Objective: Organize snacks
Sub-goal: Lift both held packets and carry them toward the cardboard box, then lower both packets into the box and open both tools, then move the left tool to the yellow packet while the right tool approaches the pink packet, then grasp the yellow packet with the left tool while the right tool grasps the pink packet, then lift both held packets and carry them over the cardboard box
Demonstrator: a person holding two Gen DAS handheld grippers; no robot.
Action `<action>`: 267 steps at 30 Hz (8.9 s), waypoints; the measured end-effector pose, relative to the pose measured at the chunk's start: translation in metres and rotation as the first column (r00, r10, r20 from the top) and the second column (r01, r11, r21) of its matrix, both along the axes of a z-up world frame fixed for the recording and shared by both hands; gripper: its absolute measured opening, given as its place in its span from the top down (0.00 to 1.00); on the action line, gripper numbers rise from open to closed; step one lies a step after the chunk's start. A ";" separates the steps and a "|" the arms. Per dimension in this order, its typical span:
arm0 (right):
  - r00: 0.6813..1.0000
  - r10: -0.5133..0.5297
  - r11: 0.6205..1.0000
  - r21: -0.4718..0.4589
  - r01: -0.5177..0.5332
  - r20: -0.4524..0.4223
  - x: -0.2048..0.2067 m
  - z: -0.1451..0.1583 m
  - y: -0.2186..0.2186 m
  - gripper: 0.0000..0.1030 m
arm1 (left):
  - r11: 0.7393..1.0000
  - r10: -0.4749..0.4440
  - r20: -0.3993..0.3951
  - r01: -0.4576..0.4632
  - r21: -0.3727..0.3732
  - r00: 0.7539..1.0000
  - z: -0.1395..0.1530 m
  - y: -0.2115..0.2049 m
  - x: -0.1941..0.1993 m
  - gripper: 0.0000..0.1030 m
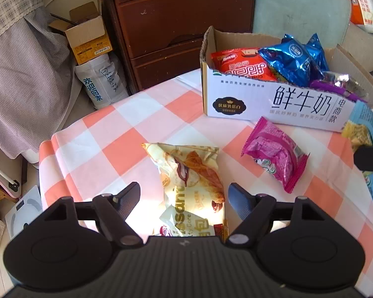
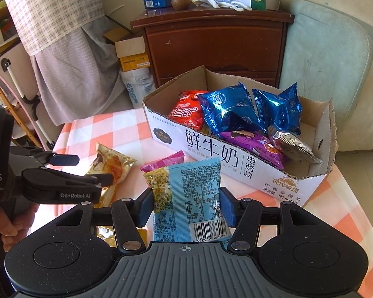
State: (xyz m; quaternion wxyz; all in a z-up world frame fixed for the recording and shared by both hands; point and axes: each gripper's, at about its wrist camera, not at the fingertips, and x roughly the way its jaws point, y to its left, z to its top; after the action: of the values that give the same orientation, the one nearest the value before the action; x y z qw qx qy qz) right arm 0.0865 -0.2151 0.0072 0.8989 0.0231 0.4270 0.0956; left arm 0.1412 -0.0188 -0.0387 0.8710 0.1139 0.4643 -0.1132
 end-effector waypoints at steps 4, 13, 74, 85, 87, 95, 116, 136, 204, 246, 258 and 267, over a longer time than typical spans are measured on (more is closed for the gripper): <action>1.000 -0.003 1.000 0.007 0.003 -0.003 0.004 0.000 0.001 0.47 | 1.000 -0.013 -0.033 0.013 0.015 0.999 -0.015 -0.003 0.000 0.48; 0.998 -0.056 0.997 0.057 0.055 0.026 0.010 0.010 -0.015 0.47 | 0.997 0.045 0.093 -0.039 -0.060 0.995 0.024 0.003 -0.002 0.53; 0.934 -0.321 0.942 0.161 0.296 0.160 0.067 0.032 -0.054 0.28 | 0.981 0.052 0.260 0.000 -0.194 0.964 0.096 -0.057 0.073 0.16; 0.977 -0.202 0.970 0.152 0.190 0.070 0.060 0.017 -0.035 0.28 | 0.988 0.071 0.169 -0.046 -0.147 0.983 0.073 -0.022 0.039 0.15; 0.980 -0.191 0.973 0.142 0.180 0.063 0.058 0.015 -0.032 0.28 | 0.988 0.067 0.158 -0.044 -0.145 0.985 0.070 -0.018 0.033 0.15; 0.992 -0.125 0.987 0.103 0.122 0.028 0.052 0.005 -0.021 0.28 | 0.991 0.014 0.120 0.002 -0.130 0.993 0.057 -0.013 0.003 0.15; 0.990 -0.017 0.995 0.098 0.031 -0.137 0.051 -0.040 0.003 0.28 | 0.960 -0.237 0.040 0.240 -0.140 0.971 0.016 -0.015 -0.063 0.15; 0.985 -0.034 0.999 -0.009 0.033 -0.170 0.077 -0.074 0.033 0.29 | 0.886 -0.462 0.017 0.463 -0.035 0.887 -0.018 -0.029 -0.088 0.15; 0.996 -0.063 0.997 0.040 0.066 -0.069 0.041 -0.027 0.024 0.62 | 0.987 0.142 0.073 -0.135 -0.092 0.987 0.020 0.016 -0.008 0.50; 0.886 -0.414 0.906 0.192 0.378 0.209 0.008 0.051 -0.067 0.62 | 0.964 0.124 0.267 -0.053 -0.260 0.956 0.102 -0.026 0.025 0.49; 0.864 -0.464 0.878 0.234 0.418 0.194 0.021 0.045 -0.083 0.62 | 0.950 0.115 0.265 -0.028 -0.312 0.957 0.104 -0.055 0.058 0.49; 0.846 -0.510 0.851 0.235 0.470 0.154 0.042 0.031 -0.100 0.62 | 0.954 0.064 0.249 0.014 -0.300 0.966 0.095 -0.090 0.086 0.49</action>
State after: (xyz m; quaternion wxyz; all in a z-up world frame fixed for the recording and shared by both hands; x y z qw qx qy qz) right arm 0.1287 -0.3151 0.0384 0.9269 0.2064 0.2983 -0.0961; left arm 0.2267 -0.1083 0.0560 0.9322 -0.0115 0.3268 -0.1551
